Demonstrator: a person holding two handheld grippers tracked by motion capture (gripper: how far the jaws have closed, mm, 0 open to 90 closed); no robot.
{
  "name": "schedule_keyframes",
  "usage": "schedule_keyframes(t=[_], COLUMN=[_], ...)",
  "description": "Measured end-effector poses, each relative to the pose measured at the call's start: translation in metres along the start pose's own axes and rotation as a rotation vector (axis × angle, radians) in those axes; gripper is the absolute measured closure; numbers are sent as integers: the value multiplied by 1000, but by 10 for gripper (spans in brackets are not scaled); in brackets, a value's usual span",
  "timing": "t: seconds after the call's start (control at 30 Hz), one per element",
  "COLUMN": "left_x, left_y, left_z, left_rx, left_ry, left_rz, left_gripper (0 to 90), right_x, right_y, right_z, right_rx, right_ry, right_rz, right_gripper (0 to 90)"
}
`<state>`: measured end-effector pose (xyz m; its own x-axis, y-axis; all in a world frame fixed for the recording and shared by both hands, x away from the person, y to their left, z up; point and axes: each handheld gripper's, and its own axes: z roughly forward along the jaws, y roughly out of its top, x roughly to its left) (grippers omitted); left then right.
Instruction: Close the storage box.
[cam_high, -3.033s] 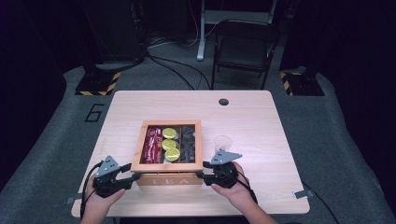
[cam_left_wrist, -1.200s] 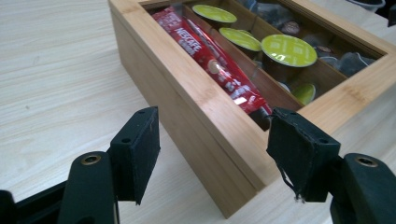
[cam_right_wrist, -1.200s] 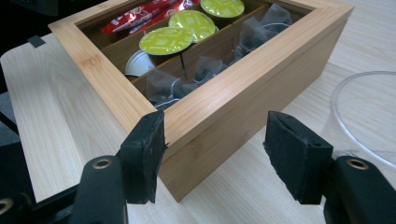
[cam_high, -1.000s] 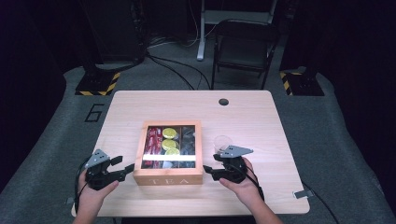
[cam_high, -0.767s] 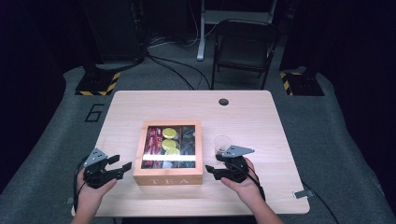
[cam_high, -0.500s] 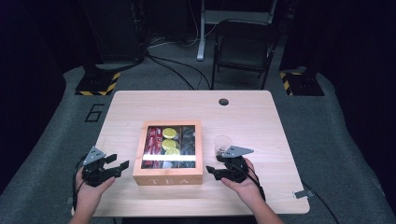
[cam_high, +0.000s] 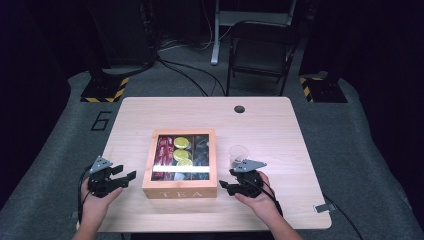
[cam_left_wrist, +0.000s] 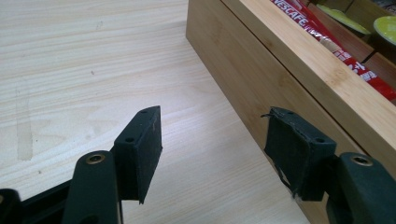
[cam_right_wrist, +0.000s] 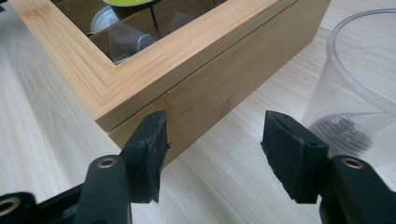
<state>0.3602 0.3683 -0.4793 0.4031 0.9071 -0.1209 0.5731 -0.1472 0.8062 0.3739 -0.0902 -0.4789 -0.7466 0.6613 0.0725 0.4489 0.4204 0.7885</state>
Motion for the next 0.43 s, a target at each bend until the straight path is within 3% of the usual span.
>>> schedule_keyframes(t=[0.3, 0.43], left_x=[-2, -10], left_y=[1, 7], left_z=[-5, -19], left_rx=[-4, -22], left_ry=[-31, -68], left_rz=[-17, 23], left_gripper=[364, 364], right_x=[-1, 7], right_y=[-1, 7], right_z=[-1, -11], right_rx=[3, -61], right_ry=[12, 72], right_rz=[25, 0], right_gripper=[415, 403])
